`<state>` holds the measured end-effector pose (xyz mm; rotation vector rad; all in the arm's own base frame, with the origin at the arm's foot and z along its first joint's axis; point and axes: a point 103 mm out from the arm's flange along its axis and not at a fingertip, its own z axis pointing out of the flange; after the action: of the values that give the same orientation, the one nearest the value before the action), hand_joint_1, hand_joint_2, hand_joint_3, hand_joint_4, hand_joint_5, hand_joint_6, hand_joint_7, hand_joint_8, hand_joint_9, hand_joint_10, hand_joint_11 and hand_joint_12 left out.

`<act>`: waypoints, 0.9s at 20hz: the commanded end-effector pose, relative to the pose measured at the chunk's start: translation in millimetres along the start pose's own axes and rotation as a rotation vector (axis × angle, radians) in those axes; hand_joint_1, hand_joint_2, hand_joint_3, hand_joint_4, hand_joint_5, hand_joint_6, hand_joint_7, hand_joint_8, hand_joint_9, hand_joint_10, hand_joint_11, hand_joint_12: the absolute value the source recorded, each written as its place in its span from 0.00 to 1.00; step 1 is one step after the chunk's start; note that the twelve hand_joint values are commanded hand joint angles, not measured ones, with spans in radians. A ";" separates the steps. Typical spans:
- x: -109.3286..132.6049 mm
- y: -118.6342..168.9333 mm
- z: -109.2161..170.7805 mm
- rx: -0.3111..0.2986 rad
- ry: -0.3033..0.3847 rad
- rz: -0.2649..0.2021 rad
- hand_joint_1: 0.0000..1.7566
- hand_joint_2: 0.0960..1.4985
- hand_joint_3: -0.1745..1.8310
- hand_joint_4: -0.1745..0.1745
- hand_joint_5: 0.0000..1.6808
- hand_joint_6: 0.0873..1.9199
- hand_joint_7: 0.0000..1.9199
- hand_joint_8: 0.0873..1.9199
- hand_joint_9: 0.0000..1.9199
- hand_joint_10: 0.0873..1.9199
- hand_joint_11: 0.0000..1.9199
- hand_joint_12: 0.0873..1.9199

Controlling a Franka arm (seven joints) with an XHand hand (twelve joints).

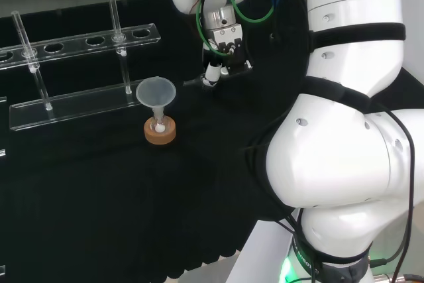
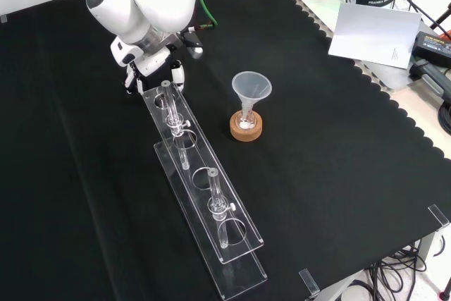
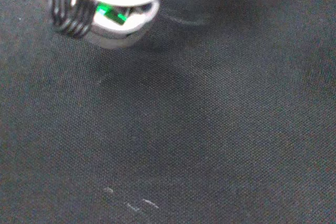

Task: Put the weighing funnel back on the table.

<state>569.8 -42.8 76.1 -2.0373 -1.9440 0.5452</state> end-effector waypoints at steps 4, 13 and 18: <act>-1.7 -6.3 1.3 0.022 0.003 -0.031 0.51 0.45 0.27 0.68 0.59 0.33 0.18 0.32 0.39 0.21 0.31 0.60; 0.7 -27.9 -8.8 0.040 0.009 -0.098 0.47 0.35 0.33 0.51 0.26 0.29 0.14 0.31 0.33 0.24 0.22 0.65; 2.3 -48.6 -24.6 0.008 0.016 -0.111 0.44 0.34 0.31 0.49 0.23 0.16 0.09 0.31 0.28 0.28 0.19 0.67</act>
<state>549.8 -40.6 98.1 -1.9206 -2.0009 0.5412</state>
